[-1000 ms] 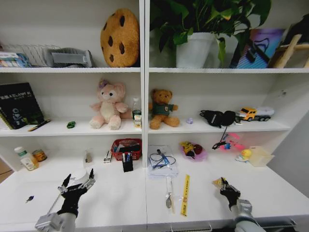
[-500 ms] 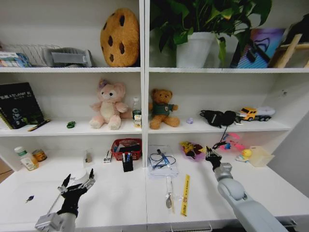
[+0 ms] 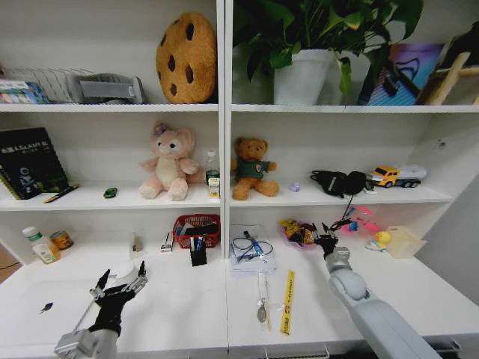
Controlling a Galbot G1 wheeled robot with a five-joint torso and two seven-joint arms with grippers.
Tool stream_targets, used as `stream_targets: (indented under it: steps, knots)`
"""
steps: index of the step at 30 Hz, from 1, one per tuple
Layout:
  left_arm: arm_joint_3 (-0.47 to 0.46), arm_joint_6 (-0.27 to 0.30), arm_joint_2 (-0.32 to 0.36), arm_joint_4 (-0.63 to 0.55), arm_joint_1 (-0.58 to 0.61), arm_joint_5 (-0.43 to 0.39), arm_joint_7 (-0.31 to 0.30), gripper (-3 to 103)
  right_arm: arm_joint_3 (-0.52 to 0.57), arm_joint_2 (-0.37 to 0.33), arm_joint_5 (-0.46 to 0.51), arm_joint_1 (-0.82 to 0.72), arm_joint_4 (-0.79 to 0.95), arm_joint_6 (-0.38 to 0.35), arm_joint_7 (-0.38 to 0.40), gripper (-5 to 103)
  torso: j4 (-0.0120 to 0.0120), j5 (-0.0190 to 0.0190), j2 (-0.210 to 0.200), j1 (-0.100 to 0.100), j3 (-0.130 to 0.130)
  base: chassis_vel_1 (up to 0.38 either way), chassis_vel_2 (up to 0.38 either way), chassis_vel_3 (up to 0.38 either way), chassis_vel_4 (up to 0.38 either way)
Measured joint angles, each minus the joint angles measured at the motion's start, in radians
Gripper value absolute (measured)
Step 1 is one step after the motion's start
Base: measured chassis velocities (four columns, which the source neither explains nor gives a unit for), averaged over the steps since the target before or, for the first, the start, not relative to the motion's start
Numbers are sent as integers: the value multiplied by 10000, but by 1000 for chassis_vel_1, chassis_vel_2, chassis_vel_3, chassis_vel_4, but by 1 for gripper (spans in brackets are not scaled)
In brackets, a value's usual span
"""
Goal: Organize the objects on the table.
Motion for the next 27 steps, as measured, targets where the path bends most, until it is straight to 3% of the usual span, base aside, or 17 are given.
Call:
stream_targets:
  steps: [2,4,6,7,9,10,12,18,27]
  knots:
    - [0,0,0,0,0,0,4,100,580,134,-286,-1377,1219,198,-6,65,0,0,1,-1,-1,0,0,0,0]
    - [0,0,0,0,0,0,4,100,836,222,-510,-1907,1649,325,-4,65,0,-1,2,-2,-2,0,0,0,0]
    - [0,0,0,0,0,0,4,100,1382,406,-978,-3078,2619,604,-6,76,3,0,2,-3,-2,0,0,0,0]
    - [0,0,0,0,0,0,4,100,1494,448,-1037,-3341,2840,653,-7,81,2,0,3,-2,-1,0,0,0,0]
    - [0,0,0,0,-1,-1,3,100,1610,490,-1072,-3586,3060,692,-9,81,1,0,2,-3,-2,0,0,0,0]
    - [0,0,0,0,-1,0,4,100,2108,636,-1020,-4451,3889,818,-15,91,1,-2,3,-3,-2,0,0,0,0]
    - [0,0,0,0,0,0,4,100,2650,763,-808,-5164,4643,922,-24,96,4,-2,3,-3,-2,0,0,0,0]
    - [0,0,0,0,0,0,4,100,4050,1148,-728,-6626,5776,1334,-28,100,3,-2,3,-2,-1,0,0,0,0]
    - [0,0,0,0,0,0,4,100,4575,1319,-360,-7066,5954,1928,-175,100,3,2,2,-2,0,0,0,0,0]
